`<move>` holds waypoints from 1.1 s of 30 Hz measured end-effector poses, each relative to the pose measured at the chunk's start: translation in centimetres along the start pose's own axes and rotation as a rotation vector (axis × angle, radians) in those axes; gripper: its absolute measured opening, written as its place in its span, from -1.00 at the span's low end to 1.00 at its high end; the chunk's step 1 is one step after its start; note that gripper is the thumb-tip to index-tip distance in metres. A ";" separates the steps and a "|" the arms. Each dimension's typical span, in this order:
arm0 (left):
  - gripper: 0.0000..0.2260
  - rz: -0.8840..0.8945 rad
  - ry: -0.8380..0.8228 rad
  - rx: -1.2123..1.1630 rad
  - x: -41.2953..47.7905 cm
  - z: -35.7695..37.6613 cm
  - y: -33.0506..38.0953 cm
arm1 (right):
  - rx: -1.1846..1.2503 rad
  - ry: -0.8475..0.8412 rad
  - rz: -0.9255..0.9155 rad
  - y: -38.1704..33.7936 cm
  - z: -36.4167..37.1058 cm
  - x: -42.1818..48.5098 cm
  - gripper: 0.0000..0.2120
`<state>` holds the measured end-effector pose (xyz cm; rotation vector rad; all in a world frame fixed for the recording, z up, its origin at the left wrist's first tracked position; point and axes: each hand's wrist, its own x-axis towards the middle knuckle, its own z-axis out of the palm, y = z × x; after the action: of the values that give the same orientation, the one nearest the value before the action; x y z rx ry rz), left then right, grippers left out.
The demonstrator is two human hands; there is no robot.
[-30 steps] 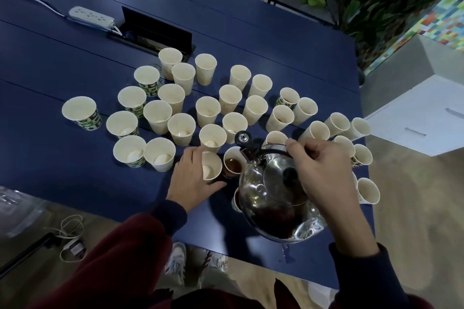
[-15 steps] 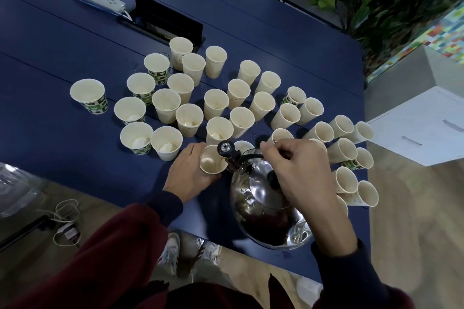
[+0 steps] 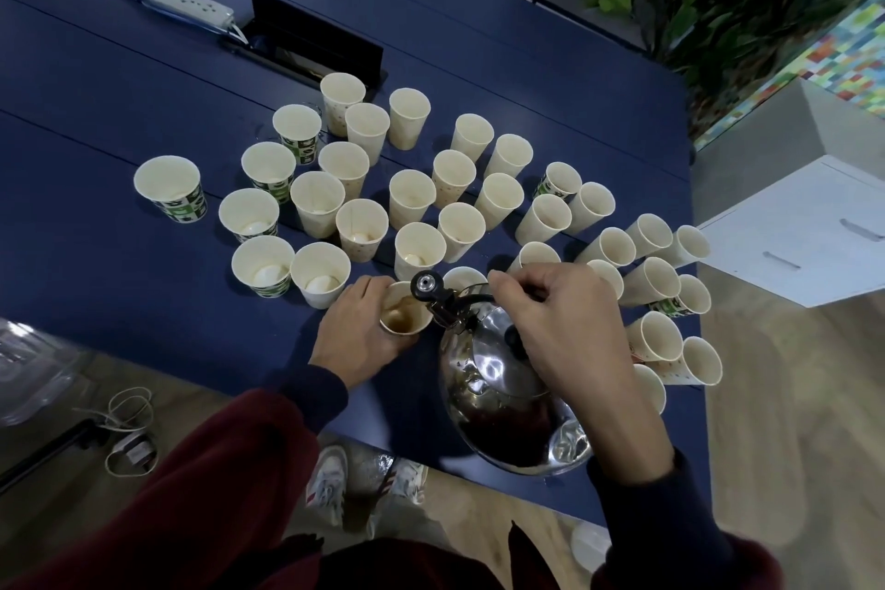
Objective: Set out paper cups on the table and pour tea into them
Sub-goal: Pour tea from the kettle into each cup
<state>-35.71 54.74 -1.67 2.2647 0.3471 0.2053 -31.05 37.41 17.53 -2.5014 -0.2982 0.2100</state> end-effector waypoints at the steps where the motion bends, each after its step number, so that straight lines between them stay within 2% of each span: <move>1: -0.50 0.007 0.002 0.004 0.0 0.0 0.0 | -0.001 0.003 0.001 0.0 0.0 0.0 -0.61; 13: -0.41 -0.061 -0.063 0.048 0.1 0.4 -0.7 | 0.068 0.029 0.048 -0.3 -0.6 -0.9 -0.55; 17: -0.21 -0.087 -0.092 0.036 0.0 0.0 -0.9 | 0.172 0.058 0.053 -0.3 -0.9 -0.9 -0.54; 19: -0.17 -0.070 -0.043 0.000 -0.4 -0.7 -0.4 | 0.257 0.077 0.073 -0.5 -1.0 -0.9 -0.53; 21: -0.32 0.000 0.086 -0.059 -0.6 -1.9 0.7 | 0.408 0.093 0.115 -0.9 -1.1 -0.9 -0.50; 24: -0.70 0.110 0.305 -0.182 -0.4 -4.7 4.0 | 0.620 0.094 0.176 -2.4 -1.3 -1.1 -0.54; 26: -0.84 0.170 0.342 -0.254 -0.3 -6.9 7.0 | 0.720 0.104 0.183 -3.7 -1.3 -1.2 -0.62; 29: -0.68 0.234 0.133 -0.345 -0.3 -10.0 11.5 | 0.854 0.064 0.176 -5.3 -0.6 -1.1 -0.68; 31: -0.59 0.182 -0.009 -0.430 0.0 -11.2 13.7 | 0.939 -0.013 0.203 -5.8 0.1 -0.7 -0.72; 33: -0.53 0.104 -0.055 -0.450 0.5 -11.7 14.6 | 1.044 -0.096 0.249 -6.2 0.7 -0.5 -0.71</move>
<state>-35.65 54.08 17.03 1.8397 0.1354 0.2478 -32.68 42.56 20.66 -1.4824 0.0901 0.4494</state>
